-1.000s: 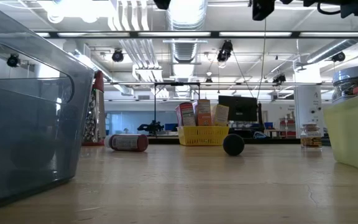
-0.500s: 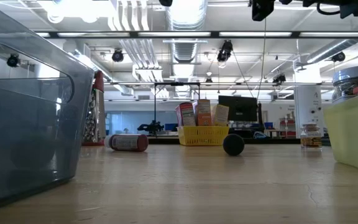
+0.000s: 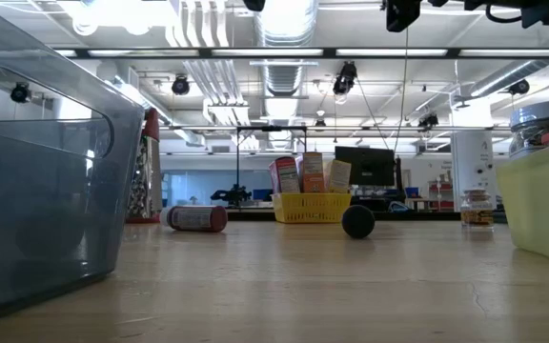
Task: Pick & Place Kitchen Items
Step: Put the large pink food coloring bottle into the black bin
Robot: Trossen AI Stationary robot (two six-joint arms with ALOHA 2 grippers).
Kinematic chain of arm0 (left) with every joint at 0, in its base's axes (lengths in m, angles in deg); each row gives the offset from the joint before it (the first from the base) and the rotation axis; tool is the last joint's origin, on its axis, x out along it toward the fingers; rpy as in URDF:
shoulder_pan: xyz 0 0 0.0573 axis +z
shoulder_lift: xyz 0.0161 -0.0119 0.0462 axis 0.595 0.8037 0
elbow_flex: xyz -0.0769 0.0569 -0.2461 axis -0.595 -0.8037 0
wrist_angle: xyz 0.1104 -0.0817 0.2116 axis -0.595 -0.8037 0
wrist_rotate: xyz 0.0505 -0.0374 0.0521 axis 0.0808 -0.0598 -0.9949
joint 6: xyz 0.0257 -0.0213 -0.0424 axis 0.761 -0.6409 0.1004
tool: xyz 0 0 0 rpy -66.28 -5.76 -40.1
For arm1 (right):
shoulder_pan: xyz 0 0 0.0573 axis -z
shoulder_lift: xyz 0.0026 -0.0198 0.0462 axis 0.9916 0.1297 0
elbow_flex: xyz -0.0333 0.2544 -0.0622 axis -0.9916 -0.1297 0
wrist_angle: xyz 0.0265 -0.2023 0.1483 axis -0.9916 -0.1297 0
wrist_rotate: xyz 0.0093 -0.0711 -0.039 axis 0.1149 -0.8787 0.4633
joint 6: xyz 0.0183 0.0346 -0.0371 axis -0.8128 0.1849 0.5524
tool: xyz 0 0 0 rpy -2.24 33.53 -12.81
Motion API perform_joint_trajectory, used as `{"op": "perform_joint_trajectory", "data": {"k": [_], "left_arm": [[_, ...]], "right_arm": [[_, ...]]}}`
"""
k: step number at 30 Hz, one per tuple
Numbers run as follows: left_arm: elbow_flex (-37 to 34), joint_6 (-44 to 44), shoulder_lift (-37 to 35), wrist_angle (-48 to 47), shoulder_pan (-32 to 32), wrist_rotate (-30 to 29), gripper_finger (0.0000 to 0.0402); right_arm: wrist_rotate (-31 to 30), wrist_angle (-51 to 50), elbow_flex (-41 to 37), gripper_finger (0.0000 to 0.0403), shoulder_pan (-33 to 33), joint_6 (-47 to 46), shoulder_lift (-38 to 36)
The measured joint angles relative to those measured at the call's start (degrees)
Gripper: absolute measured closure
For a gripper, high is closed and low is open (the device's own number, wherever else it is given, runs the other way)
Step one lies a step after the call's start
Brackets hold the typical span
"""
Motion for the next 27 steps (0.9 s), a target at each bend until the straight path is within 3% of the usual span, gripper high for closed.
{"op": "perform_joint_trajectory", "data": {"k": [5, 13, 22, 27], "left_arm": [[0.0, 0.0, 0.0, -0.2, 0.1, 0.2, 0.0214], [0.1, -0.1, 0.0, -0.3, 0.3, 1.0, 0.0279], [0.1, -1.0, 0.0, -0.4, 0.3, 1.1, 0.0266], [0.1, -1.7, 0.0, -0.6, 0.3, 1.1, 0.0275]], "right_arm": [[0.0, 0.0, 0.0, 0.0264, 0.0, 0.0, 0.0], [0.0, 0.0, 0.0, 0.0244, 0.0, 0.0, 0.0], [0.0, 0.0, 0.0, 0.0262, 0.0, 0.1, 0.0], [-1.5, 0.0, 0.0, 0.0237, 0.0, -1.4, 0.0]]}}
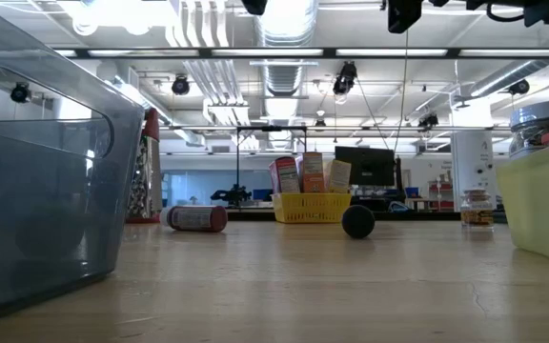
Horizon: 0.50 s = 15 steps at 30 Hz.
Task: Pick & Place Kitchen Items
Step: Put the large pink food coloring bottle into the black bin
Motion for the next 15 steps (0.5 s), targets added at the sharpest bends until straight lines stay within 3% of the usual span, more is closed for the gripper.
{"op": "perform_joint_trajectory", "data": {"k": [6, 15], "left_arm": [[0.0, -0.9, -0.2, -2.3, 0.0, 0.0, 0.0277], [6.6, -8.0, -6.5, -31.9, -0.2, 0.4, 0.0274]], "right_arm": [[-1.9, -3.0, 0.0, 0.0169, 0.0, -0.1, -0.9], [-2.1, -21.6, 0.0, 0.0081, 0.1, -4.6, -11.2]]}}
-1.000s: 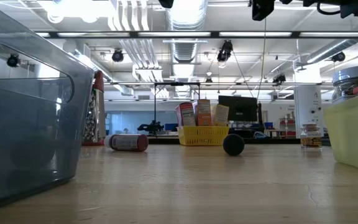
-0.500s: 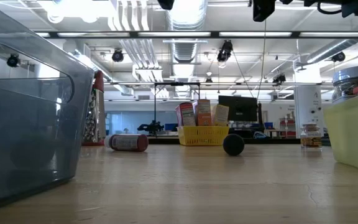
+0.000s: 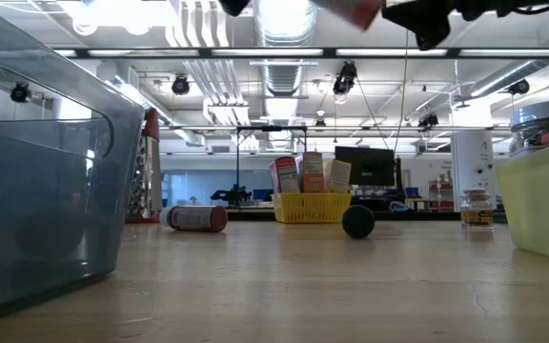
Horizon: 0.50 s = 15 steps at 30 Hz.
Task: Pick & Place Kitchen Items
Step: Put the large pink food coloring bottle into the black bin
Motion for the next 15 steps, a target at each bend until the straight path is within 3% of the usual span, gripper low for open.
{"op": "perform_joint_trajectory", "data": {"k": [4, 9, 15], "left_arm": [[8.1, -8.1, -2.1, -22.7, -0.3, 0.0, 0.0276], [21.8, -18.5, -2.1, -52.0, -1.9, -0.2, 0.0273], [31.1, -27.1, -2.1, -69.0, -5.3, 1.3, 0.0273]], "right_arm": [[-5.0, -8.9, 0.0, 0.0064, 0.0, -1.5, -5.6], [-17.8, -11.4, 0.0, 0.0053, 0.1, -0.1, -11.9], [-20.8, -11.4, 0.0, 0.0044, 0.1, 0.1, -16.7]]}}
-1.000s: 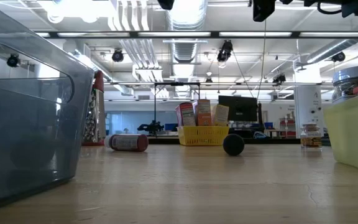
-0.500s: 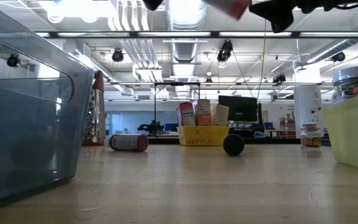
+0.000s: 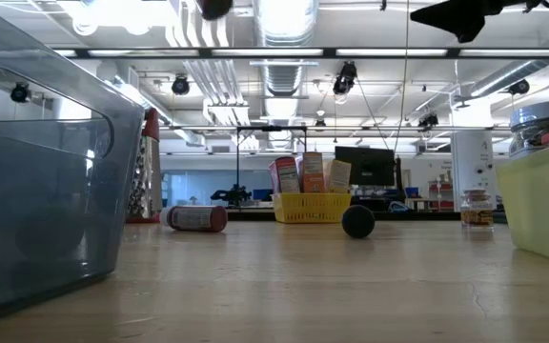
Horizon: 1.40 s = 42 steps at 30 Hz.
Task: Pick & Place Kitchen Items
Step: Put the large pink food coloring bottle into the black bin
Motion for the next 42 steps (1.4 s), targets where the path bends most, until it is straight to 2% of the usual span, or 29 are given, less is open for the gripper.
{"op": "perform_joint_trajectory", "data": {"k": [7, 14, 22, 31, 42], "left_arm": [[-1.6, -5.3, 0.3, -2.5, -4.1, 3.4, 0.0272], [-6.3, -9.4, 1.8, -1.9, -7.9, 5.5, 0.0272], [-7.5, -10.3, 6.1, 3.2, -10.6, 9.4, 0.0273], [-9.5, -13.1, 9.9, 4.1, -14.2, 9.7, 0.0273], [-10.1, -17.5, 16.2, 6.6, -15.9, 11.0, 0.0272]], "right_arm": [[0.1, -3.0, 0.0, 0.0052, 0.0, -0.4, -3.7], [0.1, -15.8, 1.4, 0.0075, 0.0, 0.2, -16.9], [0.1, -17.1, 1.2, 0.0102, 0.0, 0.3, -26.5], [0.1, -17.1, 1.2, 0.0129, 0.0, 0.4, -31.0], [0.1, -17.1, 1.1, 0.0159, 0.0, 0.3, -31.4]]}}
